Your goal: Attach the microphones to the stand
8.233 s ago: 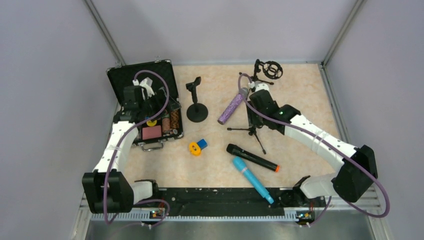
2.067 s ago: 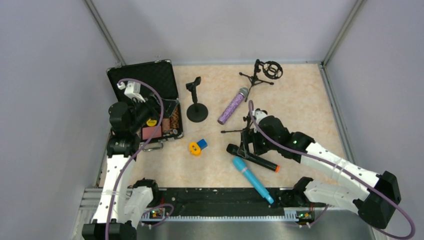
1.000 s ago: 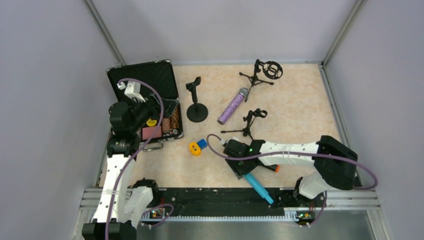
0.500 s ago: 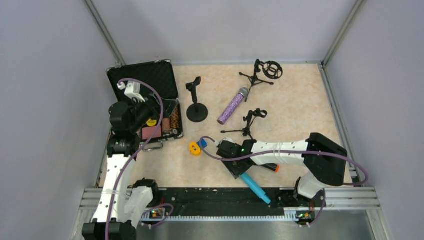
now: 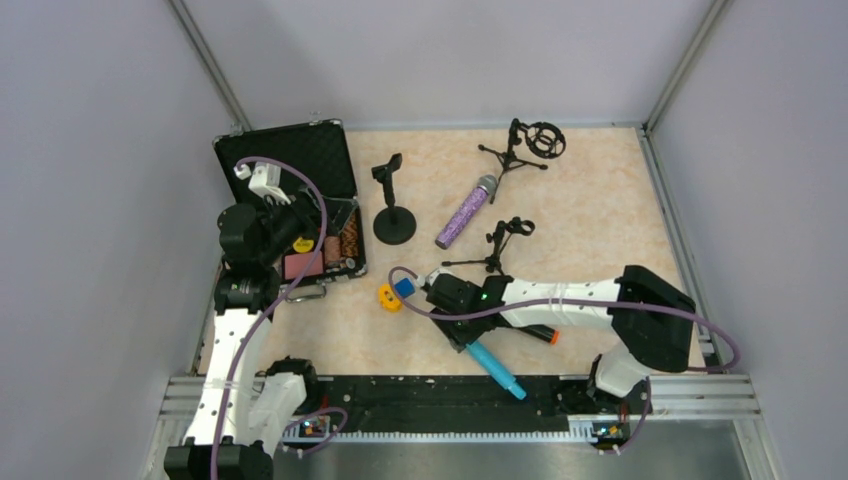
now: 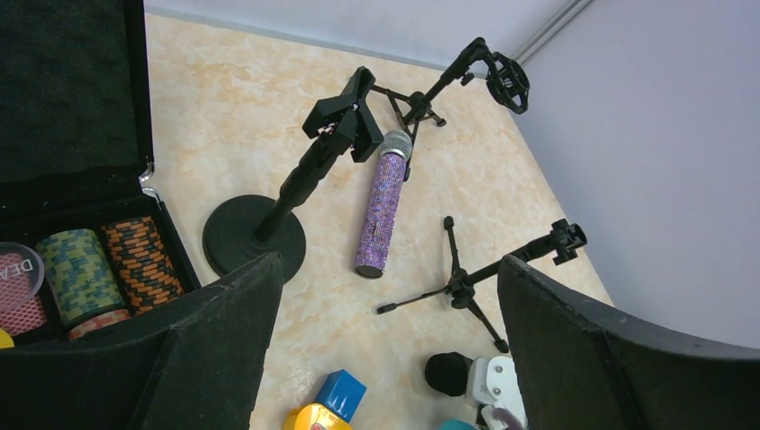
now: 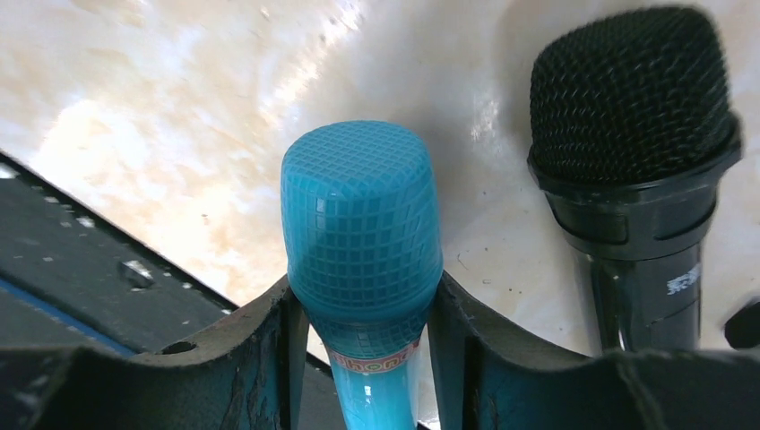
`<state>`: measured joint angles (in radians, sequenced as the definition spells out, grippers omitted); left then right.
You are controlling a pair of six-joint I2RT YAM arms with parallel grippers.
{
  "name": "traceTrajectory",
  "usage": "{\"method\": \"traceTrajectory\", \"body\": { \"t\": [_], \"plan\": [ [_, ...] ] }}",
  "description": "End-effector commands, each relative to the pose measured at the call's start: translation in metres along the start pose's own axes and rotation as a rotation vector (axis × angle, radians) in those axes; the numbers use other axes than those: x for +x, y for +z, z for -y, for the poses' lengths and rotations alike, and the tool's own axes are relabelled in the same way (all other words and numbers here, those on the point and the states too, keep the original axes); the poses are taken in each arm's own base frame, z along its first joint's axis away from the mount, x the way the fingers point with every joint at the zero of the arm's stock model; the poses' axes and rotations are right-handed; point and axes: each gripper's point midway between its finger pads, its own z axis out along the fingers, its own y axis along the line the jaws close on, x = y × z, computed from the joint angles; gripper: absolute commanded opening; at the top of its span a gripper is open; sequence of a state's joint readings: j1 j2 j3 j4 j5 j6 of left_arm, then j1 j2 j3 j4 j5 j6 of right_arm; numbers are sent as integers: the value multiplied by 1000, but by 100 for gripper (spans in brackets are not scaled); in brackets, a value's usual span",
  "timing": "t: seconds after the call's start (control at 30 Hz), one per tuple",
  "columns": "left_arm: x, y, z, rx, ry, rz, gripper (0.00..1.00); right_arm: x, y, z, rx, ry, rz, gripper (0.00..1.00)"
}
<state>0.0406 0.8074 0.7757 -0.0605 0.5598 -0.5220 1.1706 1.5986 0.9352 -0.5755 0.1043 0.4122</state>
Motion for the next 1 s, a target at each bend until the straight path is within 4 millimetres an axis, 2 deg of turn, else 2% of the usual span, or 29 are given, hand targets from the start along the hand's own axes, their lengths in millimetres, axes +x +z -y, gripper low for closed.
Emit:
{"method": "traceTrajectory", "body": {
  "t": [0.0, 0.13, 0.3, 0.43, 0.63, 0.77, 0.97],
  "plan": [
    [-12, -3, 5, 15, 43, 53, 93, -65, -45, -29, -123, -15, 255, 0],
    [-13, -3, 6, 16, 45, 55, 93, -96, -80, -36, -179, -6, 423, 0],
    [-13, -4, 6, 20, 45, 54, 93, -129, -137, -32, -214, 32, 664, 0],
    [-15, -5, 10, 31, 58, 59, 93, -147, -183, -19, -213, 76, 864, 0],
    [-10, -6, 22, 102, 71, 21, 94, -166, -248, 15, -165, 154, 1113, 0],
    [-8, -7, 40, 213, 83, 13, 94, -176, -277, 37, -169, 225, 1205, 0],
    [1, -9, 70, 386, 74, -19, 94, -191, -298, 55, -234, 282, 1240, 0]
  ]
}}
